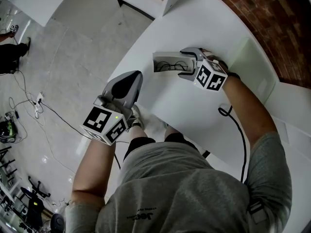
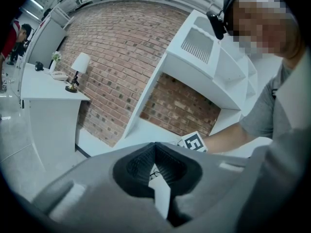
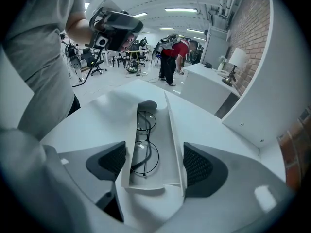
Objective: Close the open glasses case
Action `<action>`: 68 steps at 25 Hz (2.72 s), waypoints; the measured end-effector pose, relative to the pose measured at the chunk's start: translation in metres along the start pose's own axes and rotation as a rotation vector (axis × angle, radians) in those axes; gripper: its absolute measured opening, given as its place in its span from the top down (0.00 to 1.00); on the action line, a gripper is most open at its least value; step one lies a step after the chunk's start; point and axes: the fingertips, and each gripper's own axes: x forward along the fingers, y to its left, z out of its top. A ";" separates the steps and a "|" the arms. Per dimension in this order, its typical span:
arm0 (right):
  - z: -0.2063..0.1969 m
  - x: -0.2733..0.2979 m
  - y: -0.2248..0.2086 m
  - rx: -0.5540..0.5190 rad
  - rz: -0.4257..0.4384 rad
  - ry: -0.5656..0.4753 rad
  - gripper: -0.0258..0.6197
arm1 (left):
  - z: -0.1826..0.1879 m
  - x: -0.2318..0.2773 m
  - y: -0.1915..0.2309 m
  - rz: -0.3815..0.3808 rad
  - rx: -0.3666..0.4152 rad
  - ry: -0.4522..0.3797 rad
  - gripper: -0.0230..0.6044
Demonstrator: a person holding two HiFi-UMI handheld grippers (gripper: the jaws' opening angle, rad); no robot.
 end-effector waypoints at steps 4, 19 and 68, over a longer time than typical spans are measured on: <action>0.000 -0.002 0.003 -0.016 -0.038 0.002 0.40 | 0.000 0.000 0.000 0.003 0.000 -0.003 0.97; 0.001 -0.007 0.017 -0.065 -0.151 0.014 0.55 | 0.001 0.000 -0.006 -0.005 0.007 -0.006 0.97; 0.048 -0.151 -0.014 0.711 -0.398 -0.518 0.95 | 0.038 -0.011 -0.045 -0.026 0.061 -0.049 0.97</action>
